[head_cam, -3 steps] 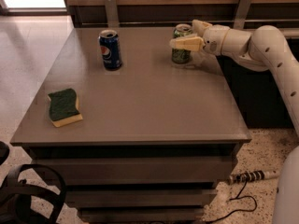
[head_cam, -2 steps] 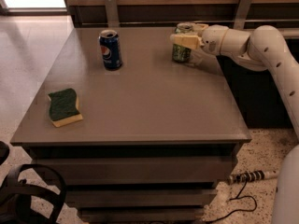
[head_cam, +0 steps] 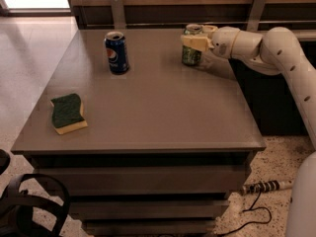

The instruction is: Move green can near sponge

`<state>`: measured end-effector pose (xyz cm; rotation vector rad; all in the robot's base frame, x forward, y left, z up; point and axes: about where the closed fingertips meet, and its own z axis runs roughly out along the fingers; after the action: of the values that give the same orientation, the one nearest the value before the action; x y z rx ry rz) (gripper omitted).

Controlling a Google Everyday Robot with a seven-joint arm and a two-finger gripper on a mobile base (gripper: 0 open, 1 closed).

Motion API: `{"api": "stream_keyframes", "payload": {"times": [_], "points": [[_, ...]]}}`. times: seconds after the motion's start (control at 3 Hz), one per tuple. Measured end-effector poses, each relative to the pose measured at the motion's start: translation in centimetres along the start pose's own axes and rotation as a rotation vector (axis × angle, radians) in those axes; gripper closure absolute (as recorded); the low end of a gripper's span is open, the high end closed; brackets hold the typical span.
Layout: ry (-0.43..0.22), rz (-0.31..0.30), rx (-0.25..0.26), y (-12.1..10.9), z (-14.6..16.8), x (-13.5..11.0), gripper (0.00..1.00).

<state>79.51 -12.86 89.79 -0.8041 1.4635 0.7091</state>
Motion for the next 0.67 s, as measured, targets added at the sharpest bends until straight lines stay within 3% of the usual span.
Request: {"api": "stream_keyframes", "payload": {"times": [0.33, 0.67], "points": [[0.0, 0.001, -0.005, 0.17, 0.3, 0.02, 1.0], [0.007, -0.004, -0.012, 0.44, 0.51, -0.37, 1.0]]}}
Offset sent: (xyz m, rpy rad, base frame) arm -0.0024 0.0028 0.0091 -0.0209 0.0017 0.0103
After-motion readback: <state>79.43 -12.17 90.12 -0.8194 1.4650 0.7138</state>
